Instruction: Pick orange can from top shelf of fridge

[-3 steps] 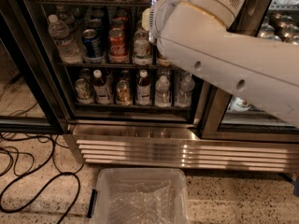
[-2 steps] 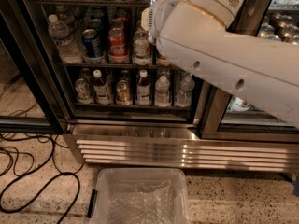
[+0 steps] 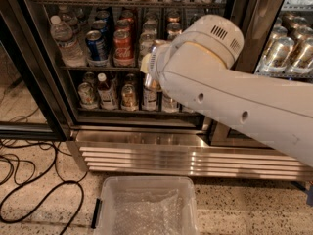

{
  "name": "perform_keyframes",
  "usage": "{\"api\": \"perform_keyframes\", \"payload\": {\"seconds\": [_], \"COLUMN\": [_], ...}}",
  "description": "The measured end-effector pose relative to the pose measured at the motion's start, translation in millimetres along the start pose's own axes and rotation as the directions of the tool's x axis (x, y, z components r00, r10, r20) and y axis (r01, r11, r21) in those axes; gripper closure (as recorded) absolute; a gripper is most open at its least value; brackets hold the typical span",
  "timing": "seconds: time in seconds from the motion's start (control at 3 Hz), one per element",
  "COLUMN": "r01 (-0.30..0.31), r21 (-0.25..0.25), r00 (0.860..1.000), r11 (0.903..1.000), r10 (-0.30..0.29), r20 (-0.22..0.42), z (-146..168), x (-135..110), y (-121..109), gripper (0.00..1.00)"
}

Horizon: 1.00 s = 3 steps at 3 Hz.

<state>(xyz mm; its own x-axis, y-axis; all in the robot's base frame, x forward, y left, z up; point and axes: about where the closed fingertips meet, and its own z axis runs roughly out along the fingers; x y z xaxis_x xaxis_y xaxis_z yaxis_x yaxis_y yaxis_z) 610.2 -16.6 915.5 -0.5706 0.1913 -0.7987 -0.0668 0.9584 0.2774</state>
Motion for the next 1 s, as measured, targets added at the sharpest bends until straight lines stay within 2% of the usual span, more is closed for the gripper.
{"api": "perform_keyframes", "payload": {"seconds": [0.33,0.67,1.0], "r01": [-0.119,-0.147,-0.167], "r21": [-0.029,-0.067,-0.103], "r00": [0.987,0.972,0.96], "r11": [0.9925,0.9869,0.9806], "r10": [0.115,0.131,0.138], "r20": [-0.108,-0.193,-0.244], "z": [4.0,-20.1,-60.0], "x": [51.3,97.8,125.3], "y": [2.1,23.3,55.1], "gripper": [1.0,1.0,1.0]}}
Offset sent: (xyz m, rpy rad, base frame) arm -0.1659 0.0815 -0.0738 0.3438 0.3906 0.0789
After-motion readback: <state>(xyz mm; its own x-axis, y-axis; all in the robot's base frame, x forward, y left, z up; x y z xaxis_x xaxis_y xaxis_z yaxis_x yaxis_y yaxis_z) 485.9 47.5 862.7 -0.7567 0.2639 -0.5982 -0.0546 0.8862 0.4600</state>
